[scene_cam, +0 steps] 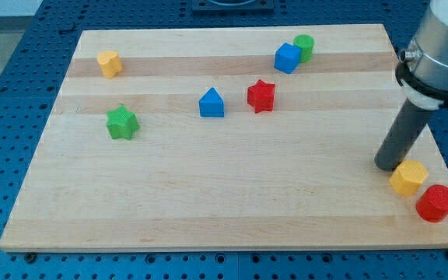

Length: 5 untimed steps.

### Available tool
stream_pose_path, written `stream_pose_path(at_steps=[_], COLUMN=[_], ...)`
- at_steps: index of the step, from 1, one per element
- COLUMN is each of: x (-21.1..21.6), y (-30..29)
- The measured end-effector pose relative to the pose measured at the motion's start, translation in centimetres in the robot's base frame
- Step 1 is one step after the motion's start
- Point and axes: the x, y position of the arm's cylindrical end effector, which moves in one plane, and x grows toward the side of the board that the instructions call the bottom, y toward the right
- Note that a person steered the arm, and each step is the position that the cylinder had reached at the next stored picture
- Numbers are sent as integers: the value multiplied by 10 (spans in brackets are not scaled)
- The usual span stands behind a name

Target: Move your arms towards the red star

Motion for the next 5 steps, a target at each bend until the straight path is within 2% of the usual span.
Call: stream_pose_path(at_steps=[1,2,3,4,5], x=[3,-18,-100,-172,-197], y=[0,0,-11,-64,-138])
